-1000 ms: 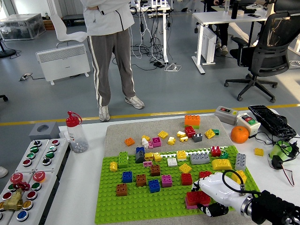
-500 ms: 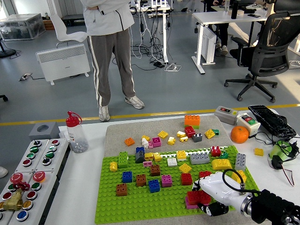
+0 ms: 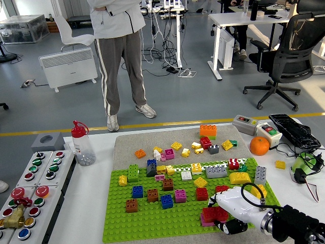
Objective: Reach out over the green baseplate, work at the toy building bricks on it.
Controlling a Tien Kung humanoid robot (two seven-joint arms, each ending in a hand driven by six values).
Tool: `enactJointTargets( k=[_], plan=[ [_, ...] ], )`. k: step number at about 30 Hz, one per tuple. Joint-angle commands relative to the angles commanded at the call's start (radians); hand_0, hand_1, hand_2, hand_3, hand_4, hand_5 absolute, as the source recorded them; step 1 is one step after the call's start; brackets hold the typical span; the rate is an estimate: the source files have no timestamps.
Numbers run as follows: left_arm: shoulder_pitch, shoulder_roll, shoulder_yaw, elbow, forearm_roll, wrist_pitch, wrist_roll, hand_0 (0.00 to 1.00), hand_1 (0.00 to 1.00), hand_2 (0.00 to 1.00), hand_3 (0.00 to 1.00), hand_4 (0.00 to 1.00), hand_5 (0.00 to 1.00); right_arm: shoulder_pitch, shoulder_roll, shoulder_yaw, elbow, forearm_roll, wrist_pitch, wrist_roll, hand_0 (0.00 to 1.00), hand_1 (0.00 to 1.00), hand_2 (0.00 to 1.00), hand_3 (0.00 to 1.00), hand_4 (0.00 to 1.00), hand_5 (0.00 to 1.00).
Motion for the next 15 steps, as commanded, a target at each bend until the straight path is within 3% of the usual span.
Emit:
enactJointTargets(
  k=[15],
  plan=[
    [0.0,0.0,-0.003,0.0,0.004,0.0,0.001,0.663,0.612,0.569,0.455,0.237,0.998,-0.001,0.0,0.003,0.002,0.003,-0.004,0.005,0.443,0.591,0.749,0.777,0.661,0.245]
  ],
)
